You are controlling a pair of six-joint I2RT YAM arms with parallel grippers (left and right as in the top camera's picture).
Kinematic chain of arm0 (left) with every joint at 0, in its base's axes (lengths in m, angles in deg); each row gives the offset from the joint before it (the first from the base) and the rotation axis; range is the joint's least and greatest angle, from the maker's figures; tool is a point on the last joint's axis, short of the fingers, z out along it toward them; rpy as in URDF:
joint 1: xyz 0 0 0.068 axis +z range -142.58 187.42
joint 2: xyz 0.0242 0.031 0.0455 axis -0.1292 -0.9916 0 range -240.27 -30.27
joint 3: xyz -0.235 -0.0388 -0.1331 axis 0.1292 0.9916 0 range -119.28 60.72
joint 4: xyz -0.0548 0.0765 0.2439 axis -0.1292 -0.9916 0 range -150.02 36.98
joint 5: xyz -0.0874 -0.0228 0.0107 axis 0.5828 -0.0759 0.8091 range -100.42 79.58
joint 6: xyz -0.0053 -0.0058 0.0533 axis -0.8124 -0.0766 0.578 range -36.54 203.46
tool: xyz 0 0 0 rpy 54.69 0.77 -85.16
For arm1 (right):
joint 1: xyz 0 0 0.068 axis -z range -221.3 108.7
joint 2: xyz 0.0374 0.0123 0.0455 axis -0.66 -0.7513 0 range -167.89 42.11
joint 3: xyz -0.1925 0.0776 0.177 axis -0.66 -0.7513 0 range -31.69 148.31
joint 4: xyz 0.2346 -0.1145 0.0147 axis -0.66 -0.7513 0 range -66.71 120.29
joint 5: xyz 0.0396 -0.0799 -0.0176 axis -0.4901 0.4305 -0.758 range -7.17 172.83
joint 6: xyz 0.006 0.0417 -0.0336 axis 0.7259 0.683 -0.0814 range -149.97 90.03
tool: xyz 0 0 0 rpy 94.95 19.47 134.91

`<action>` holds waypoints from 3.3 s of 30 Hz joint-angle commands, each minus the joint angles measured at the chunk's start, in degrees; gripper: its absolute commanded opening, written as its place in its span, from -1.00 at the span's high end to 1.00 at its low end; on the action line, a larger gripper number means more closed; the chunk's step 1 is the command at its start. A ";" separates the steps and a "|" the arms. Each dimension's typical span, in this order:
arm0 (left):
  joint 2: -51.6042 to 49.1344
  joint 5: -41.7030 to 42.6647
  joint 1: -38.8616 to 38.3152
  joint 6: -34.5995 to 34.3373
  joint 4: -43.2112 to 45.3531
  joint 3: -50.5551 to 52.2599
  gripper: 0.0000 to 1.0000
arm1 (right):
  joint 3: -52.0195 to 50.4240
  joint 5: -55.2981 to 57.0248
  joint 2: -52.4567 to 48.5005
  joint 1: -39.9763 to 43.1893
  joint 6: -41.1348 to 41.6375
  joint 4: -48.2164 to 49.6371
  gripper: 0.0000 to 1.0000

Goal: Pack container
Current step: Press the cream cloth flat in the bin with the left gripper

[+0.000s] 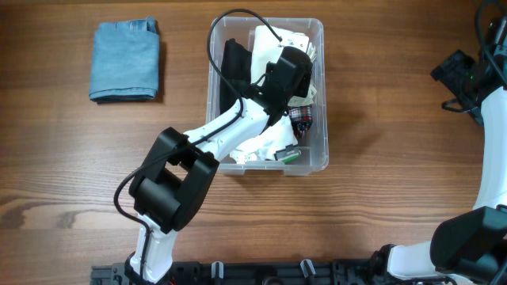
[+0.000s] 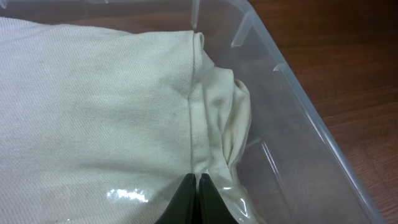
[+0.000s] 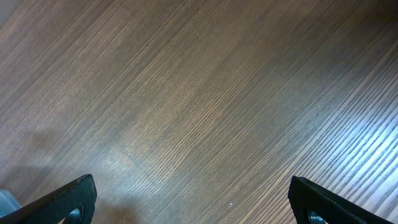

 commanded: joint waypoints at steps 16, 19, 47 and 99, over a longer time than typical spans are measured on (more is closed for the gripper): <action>3.13 -12.13 1.44 -0.35 6.75 0.57 0.92 | -0.09 0.37 -0.28 -0.02 0.79 0.17 -1.00; 1.62 -10.49 2.32 -0.52 5.14 0.57 0.92 | -0.09 0.35 -0.28 -0.02 0.79 0.17 -0.99; 5.66 -6.29 0.33 -2.73 1.29 0.57 0.92 | -0.09 0.35 -0.28 -0.02 0.79 0.17 -0.99; 4.15 -12.70 1.84 3.23 8.87 0.72 0.89 | -0.09 0.35 -0.28 -0.02 0.79 0.17 -0.99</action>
